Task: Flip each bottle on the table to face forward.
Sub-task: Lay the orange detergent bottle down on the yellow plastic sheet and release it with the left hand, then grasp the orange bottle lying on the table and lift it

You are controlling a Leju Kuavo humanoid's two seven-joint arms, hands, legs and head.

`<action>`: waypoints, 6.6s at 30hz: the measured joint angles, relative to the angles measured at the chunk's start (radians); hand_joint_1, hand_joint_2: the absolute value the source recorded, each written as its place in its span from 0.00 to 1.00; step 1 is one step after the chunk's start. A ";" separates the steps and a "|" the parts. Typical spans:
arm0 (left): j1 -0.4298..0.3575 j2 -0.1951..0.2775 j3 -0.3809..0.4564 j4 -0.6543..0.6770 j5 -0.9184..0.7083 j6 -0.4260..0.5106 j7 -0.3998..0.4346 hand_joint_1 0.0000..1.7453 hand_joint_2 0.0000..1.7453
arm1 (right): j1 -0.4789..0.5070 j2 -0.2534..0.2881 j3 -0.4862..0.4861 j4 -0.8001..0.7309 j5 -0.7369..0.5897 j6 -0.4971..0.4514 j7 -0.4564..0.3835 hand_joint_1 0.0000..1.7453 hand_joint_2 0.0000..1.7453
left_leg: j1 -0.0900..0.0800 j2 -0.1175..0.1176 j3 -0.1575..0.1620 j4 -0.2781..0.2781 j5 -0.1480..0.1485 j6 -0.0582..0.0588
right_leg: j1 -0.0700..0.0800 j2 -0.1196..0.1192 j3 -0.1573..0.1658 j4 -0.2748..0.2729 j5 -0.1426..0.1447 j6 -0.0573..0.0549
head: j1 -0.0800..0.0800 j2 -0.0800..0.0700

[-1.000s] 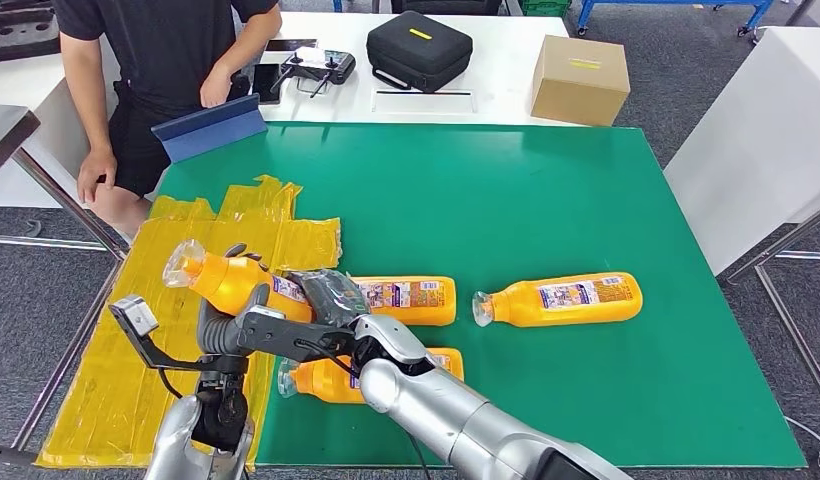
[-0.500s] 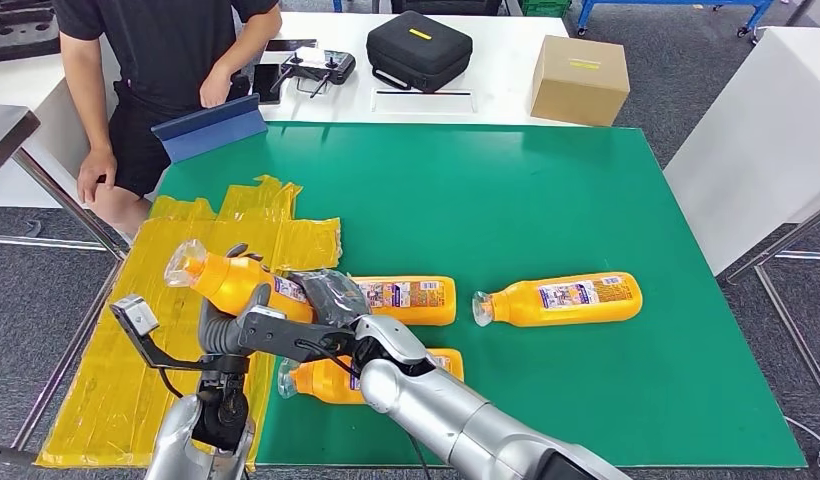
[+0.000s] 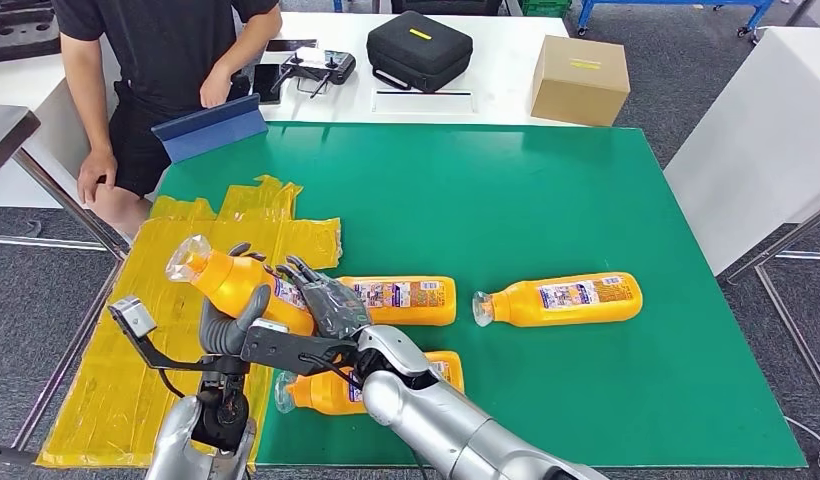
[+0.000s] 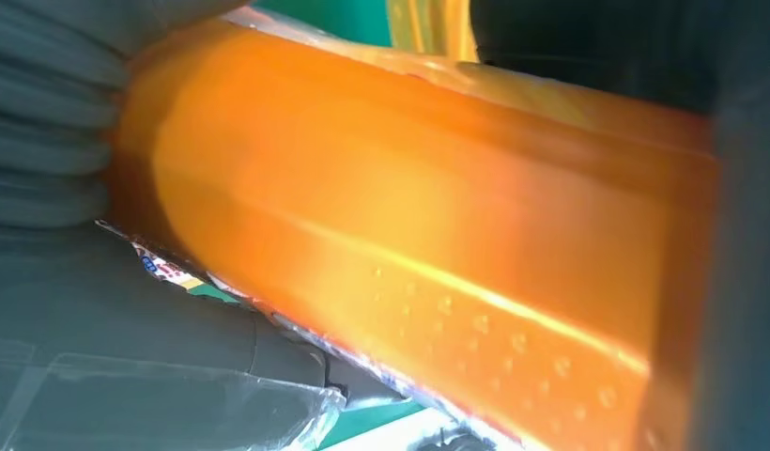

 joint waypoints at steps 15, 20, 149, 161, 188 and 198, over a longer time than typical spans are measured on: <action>0.017 -0.004 0.008 -0.039 0.012 -0.001 -0.017 1.00 1.00 | 0.115 -0.052 -0.123 -0.380 0.062 0.020 -0.016 0.00 0.00 | 0.000 -0.001 0.000 0.000 0.000 0.000 | 0.000 0.000 0.000 0.000 0.000 0.000 | 0.000 0.000; 0.029 -0.004 0.010 -0.045 0.012 -0.001 -0.035 1.00 1.00 | 0.143 -0.090 -0.179 -0.538 0.067 -0.008 -0.038 0.00 0.00 | 0.000 -0.001 0.000 0.000 0.000 0.000 | 0.000 0.000 0.000 0.000 0.000 0.000 | 0.000 0.000; 0.274 0.305 0.342 -0.336 -0.305 0.272 -0.200 0.00 0.00 | 0.435 -0.437 -0.866 -0.673 0.426 0.112 -0.162 0.00 0.00 | 0.001 -0.002 -0.001 0.000 0.001 -0.001 | 0.000 -0.001 0.000 -0.001 0.002 0.002 | 0.000 0.000; 0.292 0.192 0.408 -0.309 -0.353 0.208 -0.204 0.00 0.00 | 0.509 -0.334 -1.003 -0.810 0.648 0.170 -0.161 0.00 1.00 | 0.000 -0.003 -0.002 0.000 0.001 0.000 | 0.000 -0.001 -0.001 -0.002 0.002 0.002 | 0.000 0.000; 0.158 0.171 0.408 -0.140 -0.380 0.198 -0.226 0.00 0.00 | 0.524 -0.357 -1.034 -0.717 0.844 0.233 -0.121 0.00 1.00 | 0.000 -0.003 -0.001 0.000 0.001 0.000 | 0.000 -0.001 0.000 -0.001 0.002 0.002 | 0.000 0.000; 0.178 0.171 0.411 -0.136 -0.357 0.203 -0.239 0.00 0.00 | 0.396 -0.472 -1.023 -0.461 0.841 0.196 -0.122 0.00 1.00 | 0.000 -0.003 -0.002 0.000 0.002 0.000 | 0.000 -0.001 0.001 -0.001 0.002 0.003 | 0.000 0.000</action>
